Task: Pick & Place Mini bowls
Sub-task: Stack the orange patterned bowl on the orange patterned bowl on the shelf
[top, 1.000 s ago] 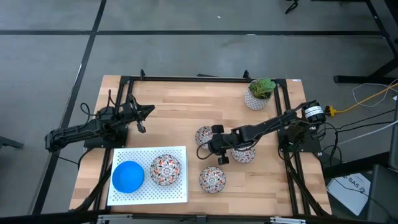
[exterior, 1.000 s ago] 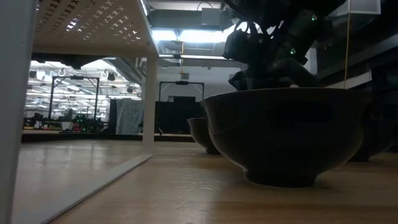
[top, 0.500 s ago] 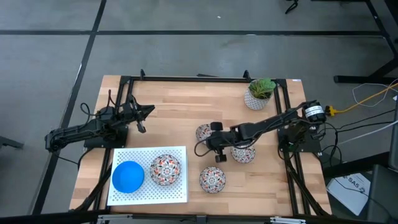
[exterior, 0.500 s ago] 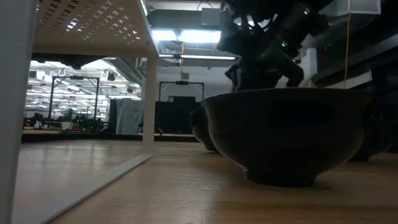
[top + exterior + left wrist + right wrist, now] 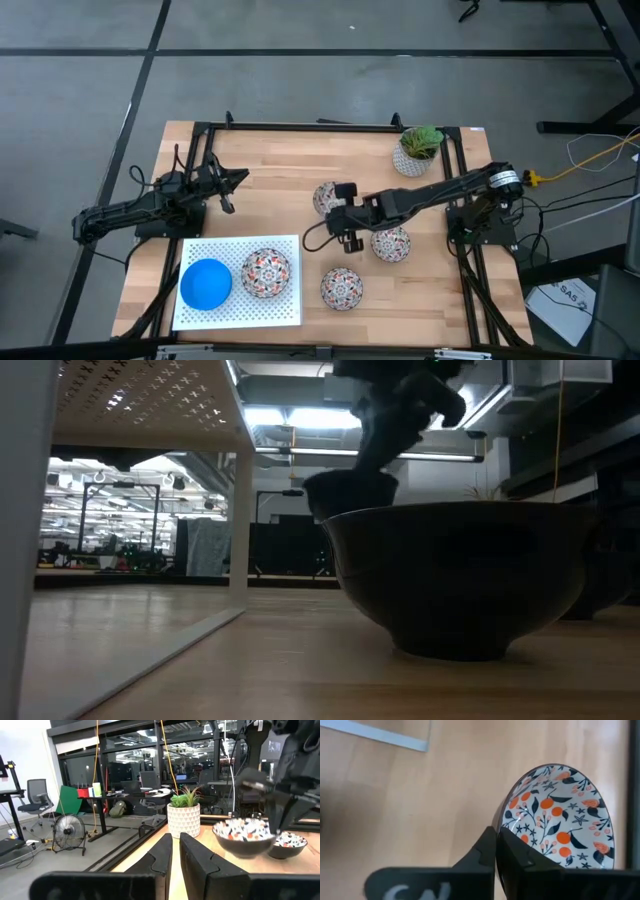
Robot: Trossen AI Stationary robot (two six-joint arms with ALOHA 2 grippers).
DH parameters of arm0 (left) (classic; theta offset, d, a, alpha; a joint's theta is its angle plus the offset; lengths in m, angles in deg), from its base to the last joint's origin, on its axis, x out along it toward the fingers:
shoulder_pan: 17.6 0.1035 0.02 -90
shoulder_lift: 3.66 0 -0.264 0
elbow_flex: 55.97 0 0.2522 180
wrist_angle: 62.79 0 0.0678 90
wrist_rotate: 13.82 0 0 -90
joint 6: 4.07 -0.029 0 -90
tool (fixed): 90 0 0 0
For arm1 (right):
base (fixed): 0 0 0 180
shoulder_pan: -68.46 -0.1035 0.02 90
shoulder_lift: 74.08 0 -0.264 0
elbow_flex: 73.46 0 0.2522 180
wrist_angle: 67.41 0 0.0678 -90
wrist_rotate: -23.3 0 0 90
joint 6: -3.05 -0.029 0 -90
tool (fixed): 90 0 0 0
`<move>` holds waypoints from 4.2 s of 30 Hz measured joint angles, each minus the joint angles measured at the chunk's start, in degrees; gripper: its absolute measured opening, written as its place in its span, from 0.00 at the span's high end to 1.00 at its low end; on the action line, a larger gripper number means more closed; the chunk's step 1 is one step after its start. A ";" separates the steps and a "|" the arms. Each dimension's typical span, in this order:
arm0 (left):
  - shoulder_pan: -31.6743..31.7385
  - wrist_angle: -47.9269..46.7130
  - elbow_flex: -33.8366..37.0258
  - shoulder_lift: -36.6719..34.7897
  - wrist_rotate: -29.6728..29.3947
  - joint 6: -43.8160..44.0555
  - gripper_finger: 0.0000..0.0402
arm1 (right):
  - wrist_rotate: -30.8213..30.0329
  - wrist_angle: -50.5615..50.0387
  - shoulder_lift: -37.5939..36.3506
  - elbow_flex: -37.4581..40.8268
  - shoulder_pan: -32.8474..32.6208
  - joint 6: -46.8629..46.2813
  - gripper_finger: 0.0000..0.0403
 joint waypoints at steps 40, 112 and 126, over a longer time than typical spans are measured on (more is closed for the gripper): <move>-0.01 0.00 0.00 0.00 0.00 0.00 0.92 | 8.53 3.51 -0.13 -24.08 -3.09 33.34 0.97; 0.00 0.00 0.00 0.24 0.00 0.00 0.92 | 35.83 19.69 11.23 -24.06 -5.16 43.47 0.95; 0.00 0.00 0.00 0.24 0.00 0.00 0.91 | 35.59 21.30 13.80 -24.06 -5.19 43.54 0.94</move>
